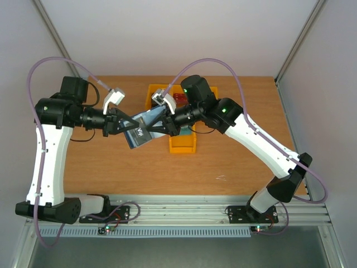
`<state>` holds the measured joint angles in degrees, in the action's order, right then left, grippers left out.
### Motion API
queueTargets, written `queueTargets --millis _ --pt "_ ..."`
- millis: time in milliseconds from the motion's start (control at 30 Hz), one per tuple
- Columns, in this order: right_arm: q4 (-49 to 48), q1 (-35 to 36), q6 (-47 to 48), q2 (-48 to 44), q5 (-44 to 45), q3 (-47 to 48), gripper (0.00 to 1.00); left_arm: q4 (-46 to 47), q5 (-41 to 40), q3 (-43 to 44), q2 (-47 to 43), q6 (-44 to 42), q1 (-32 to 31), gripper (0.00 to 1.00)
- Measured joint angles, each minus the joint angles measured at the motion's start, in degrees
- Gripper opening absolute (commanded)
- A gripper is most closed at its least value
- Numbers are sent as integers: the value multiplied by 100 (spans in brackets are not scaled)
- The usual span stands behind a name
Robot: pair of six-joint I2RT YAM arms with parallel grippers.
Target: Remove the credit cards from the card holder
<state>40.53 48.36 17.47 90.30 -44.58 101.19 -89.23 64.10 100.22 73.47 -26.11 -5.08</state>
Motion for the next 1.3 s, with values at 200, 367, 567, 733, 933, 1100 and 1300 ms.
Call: queueTargets --millis 200,367,567,733,933,1100,1300 --pt "4 -15 4 4 -52 0 16 83 -7 -66 -28 168 0 0" --pt "-11 -11 -35 46 -179 28 19 140 -9 -103 -33 195 -9 0" --pt "-15 -9 -111 184 -225 87 27 184 -197 -125 -35 356 -9 0" --pt "-42 -9 -243 258 -356 87 36 417 -271 -339 -70 649 -13 0" --pt "-50 -9 -216 328 -529 7 34 514 -498 -555 -162 804 -31 0" --pt "-57 -9 -131 328 -632 -72 32 643 -527 -748 -225 922 -55 0" --pt "101 7 225 243 -415 -92 41 675 -577 -756 -229 883 -107 0"
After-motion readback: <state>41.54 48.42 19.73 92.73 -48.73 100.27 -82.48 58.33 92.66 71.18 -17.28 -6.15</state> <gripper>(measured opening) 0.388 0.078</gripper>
